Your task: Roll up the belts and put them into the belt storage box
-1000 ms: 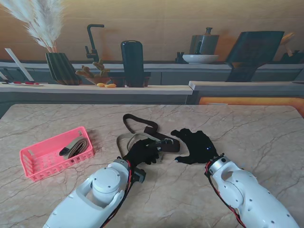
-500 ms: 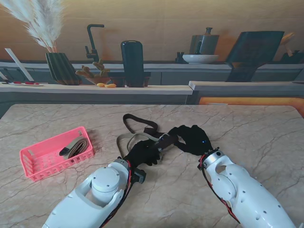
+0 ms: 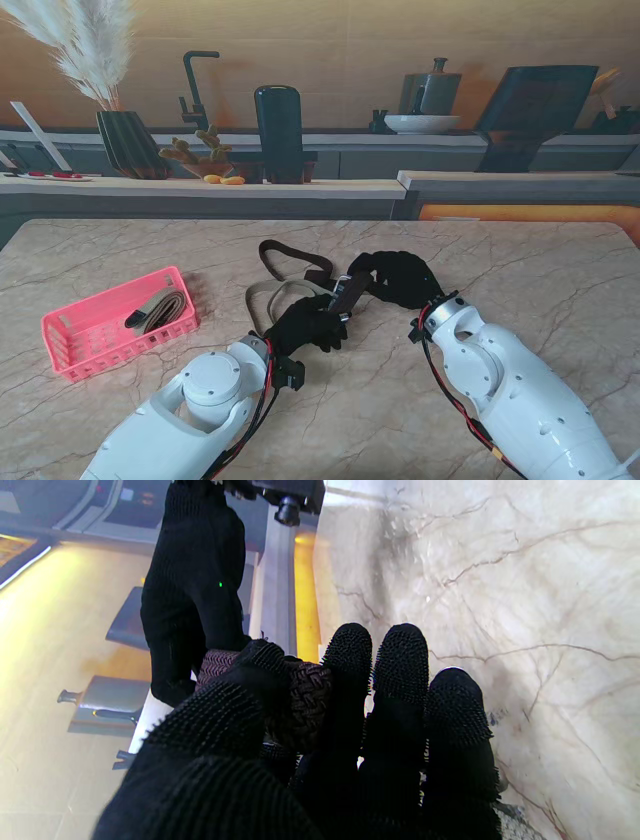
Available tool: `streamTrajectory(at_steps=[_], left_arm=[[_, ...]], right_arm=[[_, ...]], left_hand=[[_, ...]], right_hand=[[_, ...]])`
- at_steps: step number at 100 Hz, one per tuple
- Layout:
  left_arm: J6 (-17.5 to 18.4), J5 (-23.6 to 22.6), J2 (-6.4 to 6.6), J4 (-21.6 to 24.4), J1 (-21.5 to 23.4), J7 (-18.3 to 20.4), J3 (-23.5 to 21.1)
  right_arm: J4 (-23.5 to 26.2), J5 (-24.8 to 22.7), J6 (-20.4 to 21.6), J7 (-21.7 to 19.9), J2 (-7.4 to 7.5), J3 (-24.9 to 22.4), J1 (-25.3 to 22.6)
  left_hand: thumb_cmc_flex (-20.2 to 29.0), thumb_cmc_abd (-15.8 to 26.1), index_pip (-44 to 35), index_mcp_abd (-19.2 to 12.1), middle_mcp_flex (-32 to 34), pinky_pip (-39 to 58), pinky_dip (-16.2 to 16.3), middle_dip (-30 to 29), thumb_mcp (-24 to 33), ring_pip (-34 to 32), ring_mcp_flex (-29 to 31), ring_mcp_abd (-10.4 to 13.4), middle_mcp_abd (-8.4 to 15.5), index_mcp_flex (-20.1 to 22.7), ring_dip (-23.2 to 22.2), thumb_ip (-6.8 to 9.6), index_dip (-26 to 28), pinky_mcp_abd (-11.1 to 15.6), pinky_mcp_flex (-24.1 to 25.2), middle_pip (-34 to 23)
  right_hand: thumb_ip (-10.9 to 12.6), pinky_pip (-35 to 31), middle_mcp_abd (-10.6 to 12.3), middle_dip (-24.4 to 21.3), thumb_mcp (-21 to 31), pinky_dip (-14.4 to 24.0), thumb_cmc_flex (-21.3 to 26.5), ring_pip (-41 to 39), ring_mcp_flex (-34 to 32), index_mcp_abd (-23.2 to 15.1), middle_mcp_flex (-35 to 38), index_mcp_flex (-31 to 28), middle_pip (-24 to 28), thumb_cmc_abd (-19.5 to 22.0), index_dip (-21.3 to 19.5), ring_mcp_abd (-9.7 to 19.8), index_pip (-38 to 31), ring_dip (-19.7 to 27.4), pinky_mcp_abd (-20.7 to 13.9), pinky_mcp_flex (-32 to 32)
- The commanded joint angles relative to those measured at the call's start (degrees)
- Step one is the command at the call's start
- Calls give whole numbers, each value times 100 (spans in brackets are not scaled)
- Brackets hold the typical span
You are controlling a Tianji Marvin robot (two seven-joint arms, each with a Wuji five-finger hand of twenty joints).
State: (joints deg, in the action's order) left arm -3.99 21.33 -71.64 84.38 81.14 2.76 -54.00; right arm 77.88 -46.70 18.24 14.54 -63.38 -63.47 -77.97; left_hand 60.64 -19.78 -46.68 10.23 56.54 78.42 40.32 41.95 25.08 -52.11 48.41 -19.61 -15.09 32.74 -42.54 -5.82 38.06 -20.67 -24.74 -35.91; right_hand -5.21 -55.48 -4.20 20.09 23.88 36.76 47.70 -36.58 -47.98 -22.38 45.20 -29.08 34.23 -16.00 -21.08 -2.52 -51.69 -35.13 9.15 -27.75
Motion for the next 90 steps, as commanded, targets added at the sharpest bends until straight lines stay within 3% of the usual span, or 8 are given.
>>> streamTrajectory(at_steps=[1,18,47,67,79,84,88,90], left_arm=[[29,29,40,3,40,109,8],[15,179,104,-17,20,461,4],[223,306,123,42,66,555,57],[359,630,65,207,194,400,52],[469,703,1,275,239,141,91],[508,701,-25,288,248,32,107],[524,703,-44,302,258,-55,112],[525,697,-55,312,266,-113,115]], right_arm=[[38,-77,-19,57,-25,-48,102],[7,-55,-43,16,-25,-104,196],[-8,581,-337,-310,-106,-17,285],[-65,711,-429,-578,-85,98,333],[-25,731,-357,-900,-22,94,321],[11,726,-301,-1066,14,67,306],[47,715,-257,-1203,46,34,289],[64,706,-232,-1271,63,15,281]], left_hand=[[142,-134,-602,-672,258,422,55,216,837,-282,342,144,184,348,-155,54,298,29,-269,-320],[-32,-82,-880,-782,126,615,139,696,1089,-592,332,298,284,97,-362,171,888,79,-216,-767],[788,475,-692,-1100,-248,211,43,1107,-278,-110,-80,351,476,-199,-535,287,1367,218,152,-344],[1108,657,-643,-1159,-314,69,-32,1036,-784,91,-158,342,514,-251,-514,258,1401,235,204,-141],[1303,797,-633,-1221,-363,-4,-74,1037,-1143,184,-218,348,552,-282,-503,279,1404,246,241,-58],[1308,812,-642,-1238,-374,-27,-85,1037,-1170,204,-232,369,569,-288,-496,274,1412,254,251,-52],[1320,846,-640,-1253,-405,-77,-106,1040,-1195,227,-269,378,568,-318,-490,267,1409,272,286,-46],[1323,857,-642,-1270,-409,-92,-114,1044,-1215,232,-276,381,583,-327,-490,264,1408,278,290,-49]], right_hand=[[-193,-20,96,76,212,-27,-64,88,-170,-27,141,-266,-107,201,100,91,-242,-13,27,-19],[-273,12,211,93,477,-20,-219,146,-308,-49,534,-674,-93,80,75,103,-307,-13,50,-95],[-378,9,170,153,629,1,-546,129,-454,172,975,-957,-91,-251,157,63,-270,-64,138,-134],[-427,-7,126,181,653,17,-660,6,-651,153,1249,-1287,-43,-325,176,-13,-314,-130,244,-114],[-474,137,59,180,998,33,-986,268,-347,445,886,-790,-261,-1015,186,-2,-41,-100,250,65],[-500,311,13,177,1549,80,-1301,496,-98,676,562,-536,-399,-1308,-132,3,622,-38,222,175],[-220,437,-16,164,1979,102,-1536,652,118,892,280,-422,-485,-1470,-421,-5,1207,21,181,265],[-109,518,-24,149,2137,141,-1624,728,249,965,99,-275,-536,-1541,-788,-1,1544,61,146,321]])
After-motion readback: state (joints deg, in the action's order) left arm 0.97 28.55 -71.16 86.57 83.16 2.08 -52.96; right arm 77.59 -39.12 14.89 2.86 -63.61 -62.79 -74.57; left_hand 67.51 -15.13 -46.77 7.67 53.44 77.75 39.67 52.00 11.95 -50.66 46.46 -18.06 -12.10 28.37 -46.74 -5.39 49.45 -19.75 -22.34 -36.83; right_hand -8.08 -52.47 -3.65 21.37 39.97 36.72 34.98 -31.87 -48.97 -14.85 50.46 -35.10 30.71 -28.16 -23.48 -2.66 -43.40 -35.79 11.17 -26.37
